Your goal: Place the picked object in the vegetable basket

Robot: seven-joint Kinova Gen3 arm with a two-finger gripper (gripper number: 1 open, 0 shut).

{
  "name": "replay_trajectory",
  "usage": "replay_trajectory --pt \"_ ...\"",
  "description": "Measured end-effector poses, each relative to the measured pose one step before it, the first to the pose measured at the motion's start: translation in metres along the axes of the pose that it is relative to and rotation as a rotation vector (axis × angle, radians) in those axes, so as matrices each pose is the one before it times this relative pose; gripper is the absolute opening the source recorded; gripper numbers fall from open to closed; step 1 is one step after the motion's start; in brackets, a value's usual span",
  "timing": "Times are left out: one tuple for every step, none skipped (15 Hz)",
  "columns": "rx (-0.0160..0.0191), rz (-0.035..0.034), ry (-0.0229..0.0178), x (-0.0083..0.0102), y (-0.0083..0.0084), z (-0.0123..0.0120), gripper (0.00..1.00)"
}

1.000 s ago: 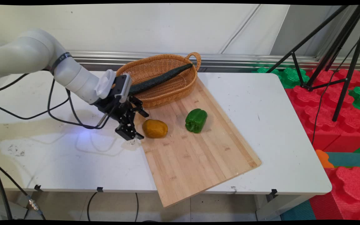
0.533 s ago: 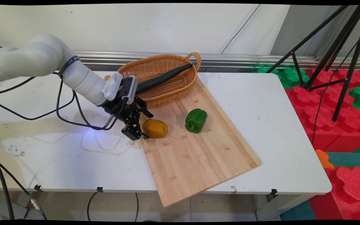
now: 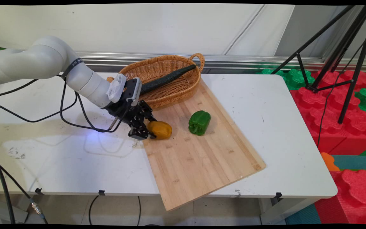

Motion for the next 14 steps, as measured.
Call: replay_trajectory --pt "-0.00045 0.00056 0.00207 0.00015 0.00003 -0.00173 0.00" --pt "-0.00263 0.00277 0.00289 0.00058 0.00005 -0.00205 0.00" --pt "-0.00234 0.00276 0.00381 0.00051 0.00025 -0.00322 0.00" --pt "-0.00007 0.00063 0.00594 0.00069 0.00016 -0.00527 0.00" --pt "0.00152 -0.00467 0.00691 0.00053 0.00032 -0.00678 0.00" --pt "0.00002 -0.00338 0.00625 0.00130 -0.00027 -0.00579 0.00" --pt "0.00143 -0.00397 0.00552 0.00100 -0.00019 -0.00601 0.00" --pt "0.00209 -0.00691 0.00939 0.00228 -0.00031 -0.01191 0.00" --pt "0.00271 -0.00554 0.00651 0.00163 -0.00026 -0.00851 0.00" --pt "0.00282 -0.00480 0.00483 0.00144 -0.00046 -0.00583 0.00" --pt "0.00295 -0.00535 0.00505 0.00136 -0.00035 -0.00584 0.00" --pt "0.00546 -0.01132 0.00793 0.00251 -0.00113 -0.00888 0.00" --pt "0.00702 -0.01206 0.00839 0.00293 -0.00153 -0.00873 0.00" --pt "0.00633 -0.00913 0.00569 0.00191 -0.00125 -0.00611 0.00"
